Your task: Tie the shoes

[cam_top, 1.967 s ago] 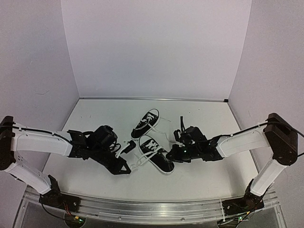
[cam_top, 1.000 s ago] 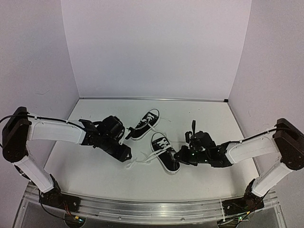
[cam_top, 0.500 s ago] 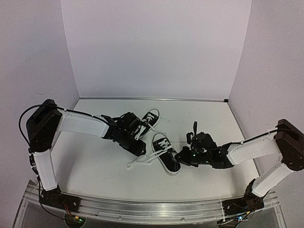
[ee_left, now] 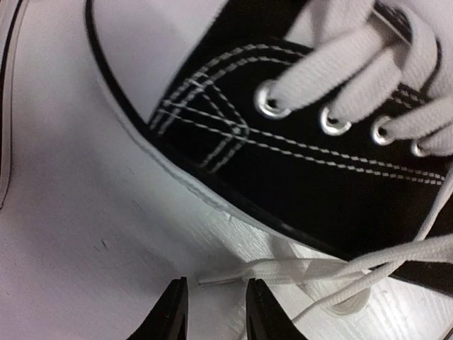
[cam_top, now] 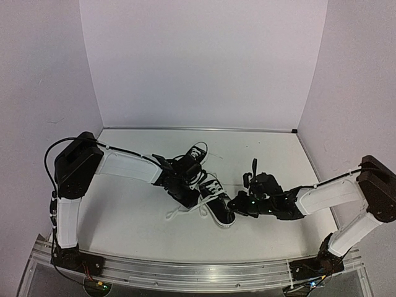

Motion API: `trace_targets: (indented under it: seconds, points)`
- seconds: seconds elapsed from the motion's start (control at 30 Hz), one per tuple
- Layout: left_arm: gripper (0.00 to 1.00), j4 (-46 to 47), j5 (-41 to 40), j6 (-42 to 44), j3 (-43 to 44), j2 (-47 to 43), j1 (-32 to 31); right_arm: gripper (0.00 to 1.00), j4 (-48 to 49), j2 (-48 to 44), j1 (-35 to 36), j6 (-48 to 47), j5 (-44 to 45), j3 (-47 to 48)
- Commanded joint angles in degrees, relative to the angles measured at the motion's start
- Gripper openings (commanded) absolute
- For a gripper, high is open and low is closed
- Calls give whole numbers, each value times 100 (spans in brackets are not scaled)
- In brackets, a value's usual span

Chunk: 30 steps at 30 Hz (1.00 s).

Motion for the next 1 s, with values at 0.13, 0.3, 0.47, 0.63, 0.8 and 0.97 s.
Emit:
trace_targets:
  seconds: [0.13, 0.3, 0.47, 0.63, 0.8, 0.97]
  points:
    - [0, -339, 18, -144, -331, -630, 404, 0, 926, 203, 166, 220, -87, 107]
    - [0, -363, -293, -160, -70, -1039, 745, 0, 1319, 942, 485, 590, -297, 549]
    - [0, -518, -77, -66, 230, -1122, 872, 0, 1321, 1208, 739, 941, -93, 789]
    - [32, -377, 315, -223, -94, -1008, 866, 0, 1164, 658, 742, 1209, 469, 391]
    - [37, 47, 536, -334, -416, -1002, 808, 0, 823, -122, 741, 1195, 892, -44]
    - [37, 114, 561, -366, -222, -687, 683, 0, 623, -415, 741, 1151, 1042, -274]
